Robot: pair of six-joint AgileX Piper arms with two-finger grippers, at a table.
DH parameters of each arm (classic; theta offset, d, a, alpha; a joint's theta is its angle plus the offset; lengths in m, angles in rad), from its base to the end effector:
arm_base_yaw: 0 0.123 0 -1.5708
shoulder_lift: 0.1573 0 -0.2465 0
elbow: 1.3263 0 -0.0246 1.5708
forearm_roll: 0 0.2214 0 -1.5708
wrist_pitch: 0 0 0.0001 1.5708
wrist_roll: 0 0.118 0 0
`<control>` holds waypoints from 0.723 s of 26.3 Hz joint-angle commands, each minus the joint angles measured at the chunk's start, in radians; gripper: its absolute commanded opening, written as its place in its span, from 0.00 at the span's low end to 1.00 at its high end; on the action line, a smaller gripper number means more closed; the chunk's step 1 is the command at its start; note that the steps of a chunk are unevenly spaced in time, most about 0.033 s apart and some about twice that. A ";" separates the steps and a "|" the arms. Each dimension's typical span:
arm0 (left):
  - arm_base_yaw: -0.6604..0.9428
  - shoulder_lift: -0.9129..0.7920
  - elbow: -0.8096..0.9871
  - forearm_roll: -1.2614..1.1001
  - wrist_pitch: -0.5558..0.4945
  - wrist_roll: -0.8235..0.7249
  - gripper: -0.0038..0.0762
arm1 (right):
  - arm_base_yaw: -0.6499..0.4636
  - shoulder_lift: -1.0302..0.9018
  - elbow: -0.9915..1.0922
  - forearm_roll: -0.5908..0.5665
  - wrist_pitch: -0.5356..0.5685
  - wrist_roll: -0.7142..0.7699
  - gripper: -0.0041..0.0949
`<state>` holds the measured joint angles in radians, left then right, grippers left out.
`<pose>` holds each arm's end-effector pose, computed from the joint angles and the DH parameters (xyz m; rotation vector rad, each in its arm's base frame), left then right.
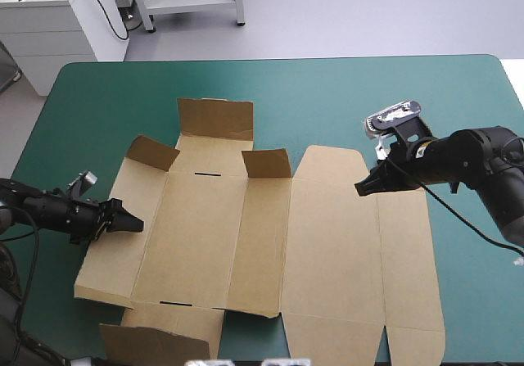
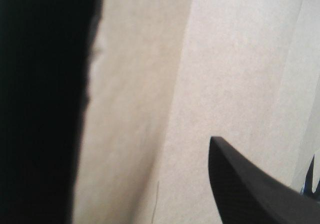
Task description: Fold the box
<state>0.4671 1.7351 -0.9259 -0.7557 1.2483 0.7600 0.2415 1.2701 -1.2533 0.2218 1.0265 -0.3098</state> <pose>0.2439 0.0370 0.1432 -0.1511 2.8554 -1.1310 0.2391 0.0818 0.3131 -0.6168 2.4333 0.2576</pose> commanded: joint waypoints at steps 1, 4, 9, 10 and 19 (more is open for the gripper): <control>-0.069 0.012 0.012 0.122 0.049 -0.006 0.59 | -0.006 -0.030 -0.027 0.023 -0.032 -0.012 0.13; -0.074 0.012 0.012 0.160 0.049 -0.010 0.58 | -0.006 -0.030 -0.027 0.042 -0.032 -0.012 0.13; -0.074 0.012 0.012 0.228 0.049 -0.035 0.48 | -0.006 -0.030 -0.027 0.052 -0.030 -0.012 0.13; -0.074 0.012 0.012 0.229 0.049 -0.038 0.45 | -0.006 -0.030 -0.027 0.052 -0.030 -0.012 0.13; -0.074 0.012 0.012 0.247 0.047 -0.037 0.36 | -0.006 -0.030 -0.027 0.052 -0.013 -0.018 0.13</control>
<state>0.4134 1.7376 -0.9418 -0.6701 1.2306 0.7417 0.2415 1.2701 -1.2533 0.2549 1.0396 -0.3126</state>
